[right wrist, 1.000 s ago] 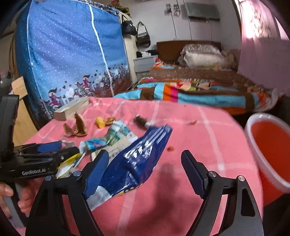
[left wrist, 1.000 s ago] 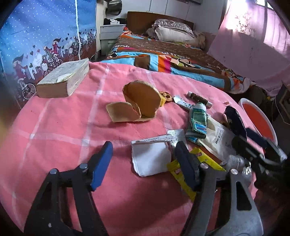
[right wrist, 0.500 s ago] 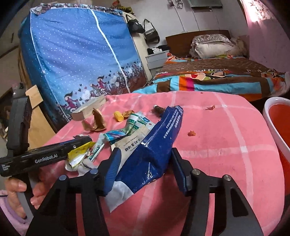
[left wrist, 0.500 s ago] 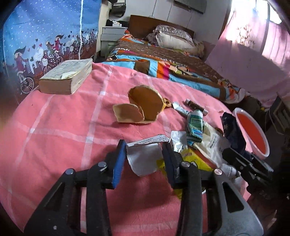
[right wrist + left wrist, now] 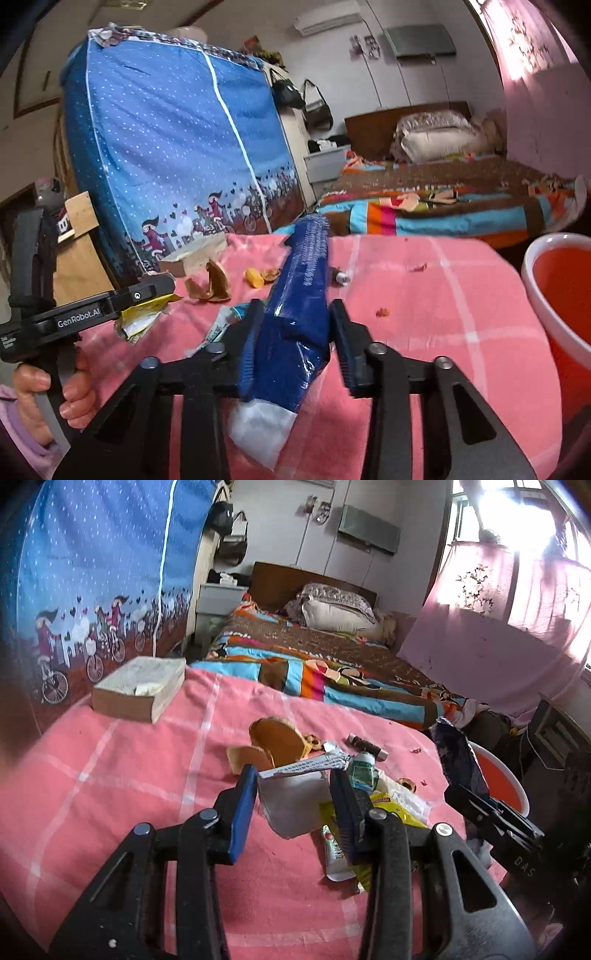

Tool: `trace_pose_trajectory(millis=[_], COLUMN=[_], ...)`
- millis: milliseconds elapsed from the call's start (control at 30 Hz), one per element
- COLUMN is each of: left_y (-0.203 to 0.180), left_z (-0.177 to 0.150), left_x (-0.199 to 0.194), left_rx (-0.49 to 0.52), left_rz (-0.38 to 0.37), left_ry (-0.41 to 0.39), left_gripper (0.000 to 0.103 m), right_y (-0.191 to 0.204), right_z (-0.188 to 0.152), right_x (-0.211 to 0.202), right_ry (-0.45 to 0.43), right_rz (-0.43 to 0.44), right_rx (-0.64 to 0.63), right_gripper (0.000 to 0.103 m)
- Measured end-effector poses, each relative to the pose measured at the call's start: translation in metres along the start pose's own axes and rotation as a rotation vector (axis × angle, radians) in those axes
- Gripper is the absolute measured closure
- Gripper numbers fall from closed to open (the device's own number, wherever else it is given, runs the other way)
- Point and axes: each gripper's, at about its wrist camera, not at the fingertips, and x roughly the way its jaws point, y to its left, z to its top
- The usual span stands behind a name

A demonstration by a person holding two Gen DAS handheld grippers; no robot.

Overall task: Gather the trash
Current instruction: 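Grasp the yellow snack packet with the left gripper while the right gripper holds the blue wrapper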

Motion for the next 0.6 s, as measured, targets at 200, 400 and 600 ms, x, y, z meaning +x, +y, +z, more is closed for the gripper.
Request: trace_pose_trajectory(millis=[200, 400, 600], left_y=[-0.005, 0.007, 0.016], left_z=[0.0, -0.005, -0.013], left_x=[0.004, 0.03, 0.032], left_rx=[0.04, -0.001, -0.058], left_rz=[0.047, 0.094, 0.091], left_ry=[0.024, 0.172, 0.228], left_gripper=[0.058, 0.056, 0.032], right_y=[-0.002, -0.006, -0.015], right_z=[0.0, -0.004, -0.009], right_x=[0.001, 0.005, 0.01], right_ry=[-0.008, 0.021, 0.062], right_rz=[-0.011, -0.039, -0.066], right_rx=[-0.009, -0.001, 0.029], right_gripper=[0.079, 0.079, 0.079])
